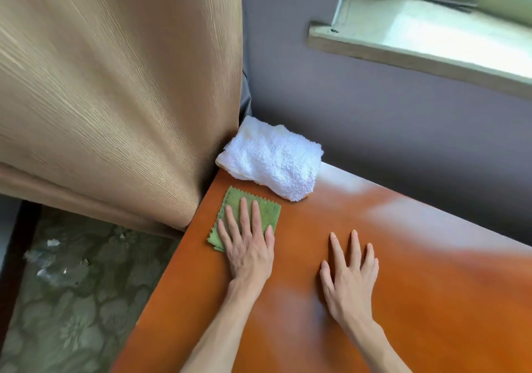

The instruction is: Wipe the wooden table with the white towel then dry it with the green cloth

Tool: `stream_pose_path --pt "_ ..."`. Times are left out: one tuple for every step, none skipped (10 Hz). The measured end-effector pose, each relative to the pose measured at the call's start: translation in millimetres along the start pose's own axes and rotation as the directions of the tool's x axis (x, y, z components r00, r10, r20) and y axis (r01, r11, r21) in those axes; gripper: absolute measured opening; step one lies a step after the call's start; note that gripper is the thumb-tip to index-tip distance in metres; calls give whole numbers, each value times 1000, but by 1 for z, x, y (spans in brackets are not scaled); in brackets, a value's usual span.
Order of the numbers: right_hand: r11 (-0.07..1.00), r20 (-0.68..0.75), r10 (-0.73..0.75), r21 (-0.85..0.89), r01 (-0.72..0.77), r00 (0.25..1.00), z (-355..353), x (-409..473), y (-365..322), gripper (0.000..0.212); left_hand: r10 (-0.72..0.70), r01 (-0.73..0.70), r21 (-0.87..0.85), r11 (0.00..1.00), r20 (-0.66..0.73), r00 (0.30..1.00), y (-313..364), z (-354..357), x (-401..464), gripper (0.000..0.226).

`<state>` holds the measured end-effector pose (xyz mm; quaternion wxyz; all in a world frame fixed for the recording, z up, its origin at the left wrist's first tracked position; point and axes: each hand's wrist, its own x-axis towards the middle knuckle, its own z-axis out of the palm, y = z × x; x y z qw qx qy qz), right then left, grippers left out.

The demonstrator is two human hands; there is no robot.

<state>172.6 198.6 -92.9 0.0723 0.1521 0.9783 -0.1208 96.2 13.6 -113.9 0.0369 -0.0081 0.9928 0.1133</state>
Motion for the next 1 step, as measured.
stream_pose_path --pt "996 -80 6 86 1 997 -20 -3 8 53 12 -12 -148 989 -3 1000 -11 -11 4 63"
